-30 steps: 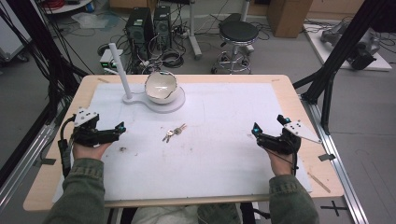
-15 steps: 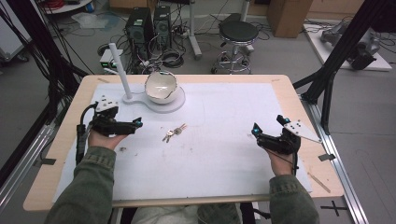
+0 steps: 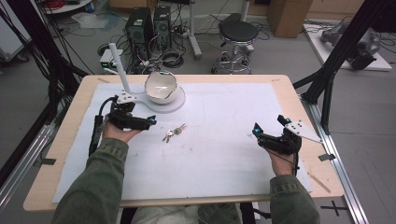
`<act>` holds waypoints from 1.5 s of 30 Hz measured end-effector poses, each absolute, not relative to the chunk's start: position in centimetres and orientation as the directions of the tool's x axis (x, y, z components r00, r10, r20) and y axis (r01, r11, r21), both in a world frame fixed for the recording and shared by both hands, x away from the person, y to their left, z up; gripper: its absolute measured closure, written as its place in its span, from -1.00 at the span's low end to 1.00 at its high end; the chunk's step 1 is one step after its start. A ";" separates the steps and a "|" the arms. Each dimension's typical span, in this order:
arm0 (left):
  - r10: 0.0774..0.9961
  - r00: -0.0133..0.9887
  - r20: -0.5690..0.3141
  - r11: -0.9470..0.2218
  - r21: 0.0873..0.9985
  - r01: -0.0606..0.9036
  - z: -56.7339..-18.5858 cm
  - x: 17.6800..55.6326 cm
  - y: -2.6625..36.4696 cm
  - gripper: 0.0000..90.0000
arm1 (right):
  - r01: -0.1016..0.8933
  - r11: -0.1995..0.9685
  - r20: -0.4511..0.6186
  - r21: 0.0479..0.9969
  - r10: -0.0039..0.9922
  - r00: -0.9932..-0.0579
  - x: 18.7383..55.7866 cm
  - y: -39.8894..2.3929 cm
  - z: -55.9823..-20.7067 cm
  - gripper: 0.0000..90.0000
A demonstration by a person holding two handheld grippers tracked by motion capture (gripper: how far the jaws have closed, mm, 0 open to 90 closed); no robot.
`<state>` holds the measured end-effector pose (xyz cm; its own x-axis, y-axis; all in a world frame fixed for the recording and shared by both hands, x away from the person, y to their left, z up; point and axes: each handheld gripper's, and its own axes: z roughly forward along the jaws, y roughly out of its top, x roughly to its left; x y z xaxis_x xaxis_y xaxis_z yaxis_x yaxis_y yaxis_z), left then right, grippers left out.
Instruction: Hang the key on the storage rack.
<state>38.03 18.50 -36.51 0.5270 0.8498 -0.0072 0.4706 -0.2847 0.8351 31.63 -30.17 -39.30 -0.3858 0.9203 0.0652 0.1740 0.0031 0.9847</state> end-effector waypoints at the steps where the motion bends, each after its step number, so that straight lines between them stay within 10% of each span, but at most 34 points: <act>1: 0.846 0.533 -0.008 -0.290 0.833 0.471 -36.6 38.1 18.3 -0.96 | 0.175 0.001 0.067 0.985 0.921 -0.384 31.6 -30.1 -39.3 -0.99; 45: 0.730 0.682 -0.042 -0.505 0.640 0.579 -39.6 43.7 9.2 -0.96 | 0.186 0.016 0.063 0.982 0.911 -0.409 31.9 -30.0 -39.4 -0.99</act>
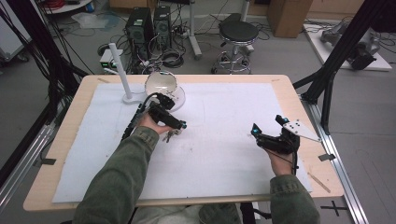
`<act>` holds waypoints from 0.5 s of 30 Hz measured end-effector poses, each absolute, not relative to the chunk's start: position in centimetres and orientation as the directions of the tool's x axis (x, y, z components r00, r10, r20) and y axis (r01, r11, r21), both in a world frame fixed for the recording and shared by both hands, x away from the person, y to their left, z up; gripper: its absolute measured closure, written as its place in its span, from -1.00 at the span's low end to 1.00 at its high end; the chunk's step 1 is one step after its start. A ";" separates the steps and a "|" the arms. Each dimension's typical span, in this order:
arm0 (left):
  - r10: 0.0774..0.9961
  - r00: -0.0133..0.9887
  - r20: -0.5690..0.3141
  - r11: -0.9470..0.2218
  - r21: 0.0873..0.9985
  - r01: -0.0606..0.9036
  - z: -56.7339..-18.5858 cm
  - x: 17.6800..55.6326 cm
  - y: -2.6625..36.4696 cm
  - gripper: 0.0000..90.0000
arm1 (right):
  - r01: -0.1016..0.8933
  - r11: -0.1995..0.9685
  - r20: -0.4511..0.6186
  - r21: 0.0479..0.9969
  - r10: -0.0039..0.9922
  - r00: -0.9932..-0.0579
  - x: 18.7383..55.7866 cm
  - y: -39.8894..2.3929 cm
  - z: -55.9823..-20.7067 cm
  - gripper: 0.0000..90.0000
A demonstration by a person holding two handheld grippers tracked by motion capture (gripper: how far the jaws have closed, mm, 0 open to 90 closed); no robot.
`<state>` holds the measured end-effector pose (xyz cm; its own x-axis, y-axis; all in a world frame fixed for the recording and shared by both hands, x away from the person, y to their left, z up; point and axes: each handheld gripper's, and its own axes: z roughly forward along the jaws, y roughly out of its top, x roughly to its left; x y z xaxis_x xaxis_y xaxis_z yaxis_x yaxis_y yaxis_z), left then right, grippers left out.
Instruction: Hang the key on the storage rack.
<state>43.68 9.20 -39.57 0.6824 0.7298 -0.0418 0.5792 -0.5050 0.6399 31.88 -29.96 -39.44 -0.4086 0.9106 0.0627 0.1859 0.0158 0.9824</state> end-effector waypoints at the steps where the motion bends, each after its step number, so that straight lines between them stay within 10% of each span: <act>1: 0.729 0.684 -0.040 -0.509 0.636 0.580 -39.7 43.7 9.1 -0.96 | 0.187 0.017 0.062 0.982 0.911 -0.409 31.9 -29.9 -39.4 -0.99; 15: 0.713 0.701 -0.031 -0.590 0.515 0.622 -41.2 45.2 7.3 -0.95 | 0.185 0.021 0.057 0.982 0.911 -0.408 31.9 -30.0 -39.4 -0.99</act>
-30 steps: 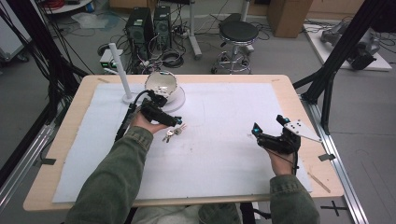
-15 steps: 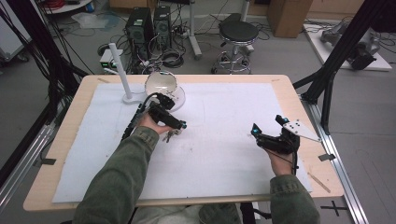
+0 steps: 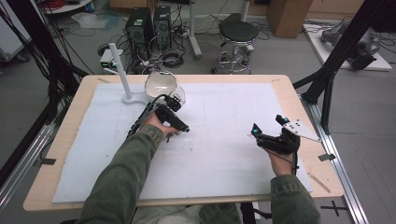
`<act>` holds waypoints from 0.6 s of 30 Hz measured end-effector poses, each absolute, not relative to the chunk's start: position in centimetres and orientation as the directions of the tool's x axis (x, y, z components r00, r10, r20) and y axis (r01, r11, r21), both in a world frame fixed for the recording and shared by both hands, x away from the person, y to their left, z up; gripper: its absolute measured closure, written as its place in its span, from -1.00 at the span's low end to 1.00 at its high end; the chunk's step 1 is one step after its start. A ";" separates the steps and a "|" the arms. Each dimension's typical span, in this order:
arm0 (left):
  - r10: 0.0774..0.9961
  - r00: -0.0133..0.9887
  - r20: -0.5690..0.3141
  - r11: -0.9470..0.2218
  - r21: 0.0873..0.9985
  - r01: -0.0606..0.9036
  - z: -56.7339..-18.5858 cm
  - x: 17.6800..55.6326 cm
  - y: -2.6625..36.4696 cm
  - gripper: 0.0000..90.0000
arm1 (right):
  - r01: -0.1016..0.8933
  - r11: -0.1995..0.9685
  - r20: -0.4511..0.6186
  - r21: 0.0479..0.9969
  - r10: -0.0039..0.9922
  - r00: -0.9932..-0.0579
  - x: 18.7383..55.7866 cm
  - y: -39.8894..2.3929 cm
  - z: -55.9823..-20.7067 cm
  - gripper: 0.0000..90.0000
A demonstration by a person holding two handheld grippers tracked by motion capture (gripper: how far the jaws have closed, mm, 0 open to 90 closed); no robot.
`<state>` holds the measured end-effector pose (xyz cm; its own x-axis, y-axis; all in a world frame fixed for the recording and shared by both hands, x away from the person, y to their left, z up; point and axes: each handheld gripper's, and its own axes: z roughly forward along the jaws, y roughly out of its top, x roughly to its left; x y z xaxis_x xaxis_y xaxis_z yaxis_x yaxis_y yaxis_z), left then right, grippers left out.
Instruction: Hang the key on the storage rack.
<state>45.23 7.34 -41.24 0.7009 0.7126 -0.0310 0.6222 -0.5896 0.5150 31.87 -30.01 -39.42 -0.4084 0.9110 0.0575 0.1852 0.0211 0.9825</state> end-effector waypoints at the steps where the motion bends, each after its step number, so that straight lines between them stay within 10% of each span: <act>1: 0.704 0.709 -0.027 -0.601 0.508 0.617 -41.3 45.3 7.3 -0.91 | 0.185 0.024 0.055 0.982 0.910 -0.410 31.9 -30.0 -39.4 -0.99; 18: 0.689 0.724 0.010 -0.641 0.475 0.603 -41.8 45.6 6.0 -0.19 | 0.162 0.069 0.003 0.984 0.914 -0.406 31.6 -29.7 -39.4 -0.99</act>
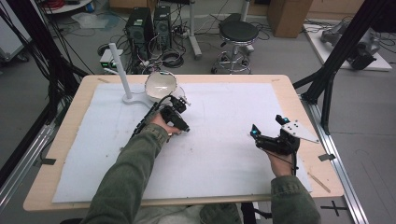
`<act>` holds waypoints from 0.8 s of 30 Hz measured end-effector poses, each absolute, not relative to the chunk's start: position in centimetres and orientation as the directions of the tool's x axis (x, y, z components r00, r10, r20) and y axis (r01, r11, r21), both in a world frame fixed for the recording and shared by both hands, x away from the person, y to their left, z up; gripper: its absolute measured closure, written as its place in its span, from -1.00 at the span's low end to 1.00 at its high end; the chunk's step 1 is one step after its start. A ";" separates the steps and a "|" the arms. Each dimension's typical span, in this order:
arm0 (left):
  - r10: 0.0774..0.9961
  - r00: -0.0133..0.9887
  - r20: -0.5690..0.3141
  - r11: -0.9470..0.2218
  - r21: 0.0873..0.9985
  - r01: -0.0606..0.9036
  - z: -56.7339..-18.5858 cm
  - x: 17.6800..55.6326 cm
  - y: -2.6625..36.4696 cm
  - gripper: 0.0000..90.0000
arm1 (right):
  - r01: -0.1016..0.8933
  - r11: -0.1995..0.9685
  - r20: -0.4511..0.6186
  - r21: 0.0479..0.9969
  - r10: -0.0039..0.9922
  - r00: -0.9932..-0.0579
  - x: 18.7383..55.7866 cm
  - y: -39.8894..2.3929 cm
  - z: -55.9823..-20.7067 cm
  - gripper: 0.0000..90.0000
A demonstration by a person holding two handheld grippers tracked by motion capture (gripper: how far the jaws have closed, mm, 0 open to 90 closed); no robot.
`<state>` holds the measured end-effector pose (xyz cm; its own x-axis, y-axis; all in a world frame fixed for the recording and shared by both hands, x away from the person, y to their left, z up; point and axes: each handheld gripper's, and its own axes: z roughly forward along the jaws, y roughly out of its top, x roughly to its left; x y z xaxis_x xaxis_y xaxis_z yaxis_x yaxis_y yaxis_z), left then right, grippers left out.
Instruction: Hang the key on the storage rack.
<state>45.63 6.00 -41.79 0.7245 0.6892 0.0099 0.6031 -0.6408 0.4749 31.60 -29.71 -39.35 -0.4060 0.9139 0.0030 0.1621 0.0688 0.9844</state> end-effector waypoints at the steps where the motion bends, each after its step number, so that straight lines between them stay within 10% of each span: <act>1: 0.689 0.724 0.010 -0.641 0.475 0.603 -41.8 45.6 6.0 -0.17 | 0.159 0.067 0.003 0.985 0.916 -0.402 31.6 -29.8 -39.3 -0.99; 15: 0.687 0.727 0.007 -0.646 0.465 0.606 -42.1 45.6 5.8 0.17 | 0.156 0.062 0.005 0.986 0.918 -0.396 31.6 -29.9 -39.3 -0.98; 24: 0.654 0.756 -0.030 -0.655 0.479 0.585 -42.1 45.5 5.9 0.83 | 0.148 0.066 -0.002 0.987 0.919 -0.394 31.5 -30.0 -39.3 -0.98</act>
<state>45.50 5.87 -42.11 0.7563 0.6536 -0.0298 0.5847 -0.6546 0.4792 31.55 -29.96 -39.26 -0.3936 0.9193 -0.0023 0.1479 0.0658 0.9868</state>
